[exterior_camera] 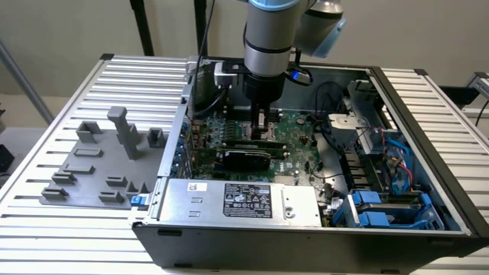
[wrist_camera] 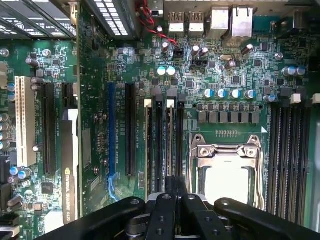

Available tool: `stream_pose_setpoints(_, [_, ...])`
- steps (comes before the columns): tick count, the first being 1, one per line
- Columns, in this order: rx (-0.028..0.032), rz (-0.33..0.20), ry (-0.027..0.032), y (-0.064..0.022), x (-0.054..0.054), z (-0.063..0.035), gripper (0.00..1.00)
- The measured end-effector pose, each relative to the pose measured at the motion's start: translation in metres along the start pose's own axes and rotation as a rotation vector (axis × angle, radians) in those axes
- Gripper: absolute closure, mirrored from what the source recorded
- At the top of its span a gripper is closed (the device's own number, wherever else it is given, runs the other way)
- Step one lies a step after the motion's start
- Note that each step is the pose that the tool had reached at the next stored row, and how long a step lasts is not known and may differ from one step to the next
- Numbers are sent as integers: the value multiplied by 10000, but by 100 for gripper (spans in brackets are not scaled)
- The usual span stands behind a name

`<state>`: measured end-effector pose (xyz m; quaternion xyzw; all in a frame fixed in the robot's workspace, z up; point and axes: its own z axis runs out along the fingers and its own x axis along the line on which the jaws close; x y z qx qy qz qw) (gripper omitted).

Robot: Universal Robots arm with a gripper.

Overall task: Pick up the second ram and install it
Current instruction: 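Press down the second ram until it locks into place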

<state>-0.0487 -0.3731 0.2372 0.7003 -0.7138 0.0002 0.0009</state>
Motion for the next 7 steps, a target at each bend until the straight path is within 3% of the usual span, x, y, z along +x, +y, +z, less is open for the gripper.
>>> stream_pose_setpoints(7, [0,0,0,0,0,-1,89])
